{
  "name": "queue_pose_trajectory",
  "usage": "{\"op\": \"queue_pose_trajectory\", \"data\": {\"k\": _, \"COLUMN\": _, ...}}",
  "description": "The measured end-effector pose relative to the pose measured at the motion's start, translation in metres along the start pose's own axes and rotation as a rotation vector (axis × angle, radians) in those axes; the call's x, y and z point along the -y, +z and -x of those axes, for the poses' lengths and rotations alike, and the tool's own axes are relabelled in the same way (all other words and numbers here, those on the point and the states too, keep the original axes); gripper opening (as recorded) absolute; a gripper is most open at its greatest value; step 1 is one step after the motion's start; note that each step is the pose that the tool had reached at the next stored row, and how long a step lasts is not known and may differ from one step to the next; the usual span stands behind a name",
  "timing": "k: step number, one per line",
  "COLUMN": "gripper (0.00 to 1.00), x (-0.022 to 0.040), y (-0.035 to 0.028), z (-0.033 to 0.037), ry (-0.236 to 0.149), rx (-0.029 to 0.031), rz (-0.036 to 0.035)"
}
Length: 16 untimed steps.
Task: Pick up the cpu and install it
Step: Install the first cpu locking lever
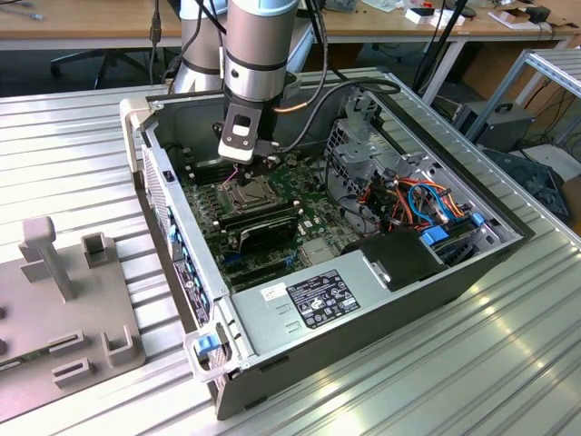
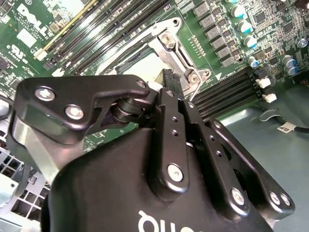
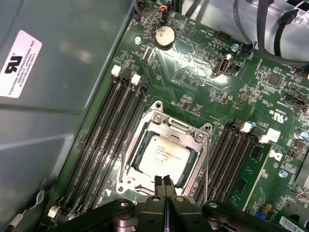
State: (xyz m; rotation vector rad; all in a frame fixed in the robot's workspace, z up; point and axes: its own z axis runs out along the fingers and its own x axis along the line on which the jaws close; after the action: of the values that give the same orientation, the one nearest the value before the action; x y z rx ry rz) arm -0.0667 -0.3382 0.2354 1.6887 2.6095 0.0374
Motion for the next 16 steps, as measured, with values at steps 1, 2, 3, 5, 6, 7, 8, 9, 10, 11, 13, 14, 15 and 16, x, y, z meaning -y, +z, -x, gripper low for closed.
{"op": "queue_pose_trajectory", "data": {"k": 1, "gripper": 0.11, "x": 0.0, "y": 0.0, "z": 0.0, "ry": -0.003, "rx": -0.0001, "rz": 0.0001}}
{"op": "queue_pose_trajectory", "data": {"k": 2, "gripper": 0.11, "x": 0.0, "y": -0.0001, "z": 0.0, "ry": -0.008, "rx": -0.0002, "rz": 0.0}}
{"op": "queue_pose_trajectory", "data": {"k": 3, "gripper": 0.11, "x": 0.0001, "y": 0.0, "z": 0.0, "ry": -0.011, "rx": -0.0004, "rz": 0.0001}}
{"op": "queue_pose_trajectory", "data": {"k": 5, "gripper": 0.11, "x": 0.0001, "y": 0.0, "z": 0.0, "ry": -0.019, "rx": -0.0006, "rz": 0.0002}}
{"op": "queue_pose_trajectory", "data": {"k": 6, "gripper": 0.11, "x": 0.0001, "y": 0.0, "z": 0.0, "ry": -0.022, "rx": -0.0007, "rz": 0.0002}}
{"op": "queue_pose_trajectory", "data": {"k": 7, "gripper": 0.11, "x": 0.0001, "y": -0.0001, "z": 0.0, "ry": -0.024, "rx": -0.0008, "rz": 0.0002}}
{"op": "queue_pose_trajectory", "data": {"k": 8, "gripper": 0.11, "x": 0.0001, "y": -0.0001, "z": 0.0, "ry": -0.028, "rx": -0.0009, "rz": 0.0003}}
{"op": "queue_pose_trajectory", "data": {"k": 9, "gripper": 0.11, "x": 0.0001, "y": 0.0, "z": 0.0, "ry": -0.03, "rx": -0.001, "rz": 0.0003}}
{"op": "queue_pose_trajectory", "data": {"k": 10, "gripper": 0.11, "x": 0.0001, "y": 0.0, "z": 0.0, "ry": -0.032, "rx": -0.0011, "rz": 0.0004}}
{"op": "queue_pose_trajectory", "data": {"k": 11, "gripper": 0.11, "x": 0.0001, "y": 0.0, "z": 0.0, "ry": -0.034, "rx": -0.0012, "rz": 0.0004}}
{"op": "queue_pose_trajectory", "data": {"k": 13, "gripper": 0.11, "x": 0.0001, "y": 0.0, "z": 0.0, "ry": -0.04, "rx": -0.0014, "rz": 0.0005}}
{"op": "queue_pose_trajectory", "data": {"k": 14, "gripper": 0.11, "x": 0.0001, "y": 0.0, "z": 0.0, "ry": -0.042, "rx": -0.0015, "rz": 0.0005}}
{"op": "queue_pose_trajectory", "data": {"k": 15, "gripper": 0.11, "x": 0.0001, "y": -0.0001, "z": 0.0, "ry": -0.043, "rx": -0.0015, "rz": 0.0005}}
{"op": "queue_pose_trajectory", "data": {"k": 16, "gripper": 0.11, "x": 0.0001, "y": 0.0, "z": 0.0, "ry": -0.046, "rx": -0.0016, "rz": 0.0006}}
